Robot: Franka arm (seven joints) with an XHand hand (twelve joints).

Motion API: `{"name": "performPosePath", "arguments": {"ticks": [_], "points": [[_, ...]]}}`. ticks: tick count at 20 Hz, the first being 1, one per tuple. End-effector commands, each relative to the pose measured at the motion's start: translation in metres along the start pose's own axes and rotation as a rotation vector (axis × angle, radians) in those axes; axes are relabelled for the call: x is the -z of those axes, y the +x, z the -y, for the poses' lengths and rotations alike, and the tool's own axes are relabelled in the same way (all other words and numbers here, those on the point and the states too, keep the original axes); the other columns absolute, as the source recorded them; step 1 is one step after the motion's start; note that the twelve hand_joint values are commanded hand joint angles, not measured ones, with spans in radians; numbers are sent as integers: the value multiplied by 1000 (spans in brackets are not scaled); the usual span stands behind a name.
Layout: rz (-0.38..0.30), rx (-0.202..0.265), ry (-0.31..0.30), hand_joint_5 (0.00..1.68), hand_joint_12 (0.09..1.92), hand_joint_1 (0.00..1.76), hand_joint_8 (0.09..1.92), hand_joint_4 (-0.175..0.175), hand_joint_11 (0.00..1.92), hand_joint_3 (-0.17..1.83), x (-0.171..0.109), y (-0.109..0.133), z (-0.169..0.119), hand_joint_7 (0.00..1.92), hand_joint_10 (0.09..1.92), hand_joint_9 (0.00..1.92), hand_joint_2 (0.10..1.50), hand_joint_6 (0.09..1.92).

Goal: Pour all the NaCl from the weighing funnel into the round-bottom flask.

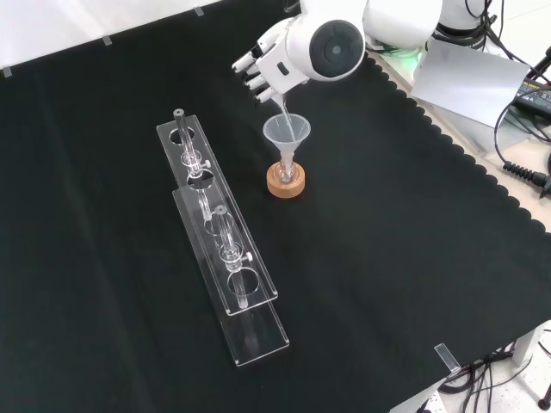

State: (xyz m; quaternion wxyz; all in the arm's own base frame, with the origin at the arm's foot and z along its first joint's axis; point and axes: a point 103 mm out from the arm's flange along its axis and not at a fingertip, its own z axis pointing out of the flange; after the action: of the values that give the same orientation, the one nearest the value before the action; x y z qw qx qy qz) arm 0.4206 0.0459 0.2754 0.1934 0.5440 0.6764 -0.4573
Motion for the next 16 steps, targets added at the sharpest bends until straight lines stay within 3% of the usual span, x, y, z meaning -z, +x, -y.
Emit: {"name": "performPosePath", "arguments": {"ticks": [1, 16], "points": [[34, 0, -4, 1118, 1211, 1080, 661, 175, 632, 721, 1, -1, -1, 832, 406, 1072, 699, 969], [97, 0, -13, 1117, 1209, 1080, 661, 175, 634, 724, 10, 1, 0, 832, 405, 1073, 698, 972]]}}
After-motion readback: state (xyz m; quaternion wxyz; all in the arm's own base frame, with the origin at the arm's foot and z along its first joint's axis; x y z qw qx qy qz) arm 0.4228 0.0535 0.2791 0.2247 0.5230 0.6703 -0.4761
